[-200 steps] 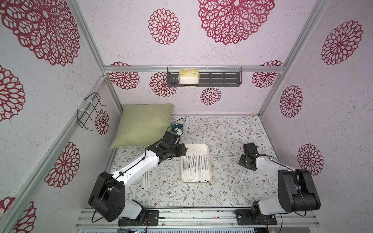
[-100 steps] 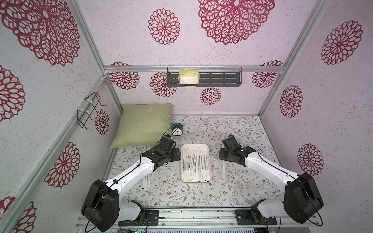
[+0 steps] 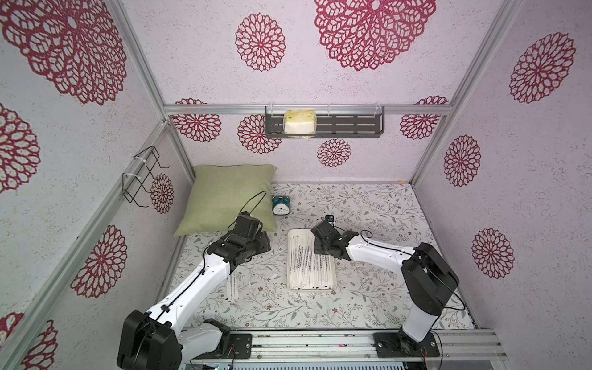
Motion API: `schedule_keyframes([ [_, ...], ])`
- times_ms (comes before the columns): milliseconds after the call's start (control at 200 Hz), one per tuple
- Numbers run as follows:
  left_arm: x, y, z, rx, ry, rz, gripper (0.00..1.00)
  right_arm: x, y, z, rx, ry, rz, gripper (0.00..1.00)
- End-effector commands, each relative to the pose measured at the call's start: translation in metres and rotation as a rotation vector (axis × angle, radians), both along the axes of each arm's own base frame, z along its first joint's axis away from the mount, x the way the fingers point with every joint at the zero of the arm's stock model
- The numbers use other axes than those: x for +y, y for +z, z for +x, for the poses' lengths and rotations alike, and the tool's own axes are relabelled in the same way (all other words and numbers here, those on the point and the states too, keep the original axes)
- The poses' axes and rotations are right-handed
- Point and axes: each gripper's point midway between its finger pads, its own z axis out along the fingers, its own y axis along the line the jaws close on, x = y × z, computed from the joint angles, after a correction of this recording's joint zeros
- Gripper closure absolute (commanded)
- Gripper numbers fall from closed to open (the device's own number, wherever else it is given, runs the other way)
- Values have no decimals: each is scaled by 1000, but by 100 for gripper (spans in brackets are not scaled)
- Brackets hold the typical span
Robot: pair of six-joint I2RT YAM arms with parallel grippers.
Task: Put the straws into the storage box
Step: Place the straw in the storage box, then move the straw to the center of the board.
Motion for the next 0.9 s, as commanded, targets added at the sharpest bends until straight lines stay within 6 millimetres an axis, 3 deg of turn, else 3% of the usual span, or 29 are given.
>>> schedule_keyframes([
  [0,21,-12,-10,58,69,35,41,-6,-5,8,-30,-42,-23,96],
  [110,34,-18,-13,85,117,40,41,-10,-17,5,-12,-40,-53,91],
  [190,41,-22,-16,101,149,38,41,-9,-14,4,-8,-29,-49,84],
  [345,61,-29,-26,142,227,35,40,-4,24,3,-37,-13,6,71],
  [475,80,-34,-37,178,294,51,40,-4,57,0,-83,2,59,68],
  [590,95,-44,-48,239,341,61,41,-5,70,-6,-107,18,103,68],
  [725,101,-63,-59,315,369,39,44,-6,67,-14,-107,37,143,67],
  [891,111,-82,-59,377,384,64,49,1,54,-23,-72,81,189,68],
])
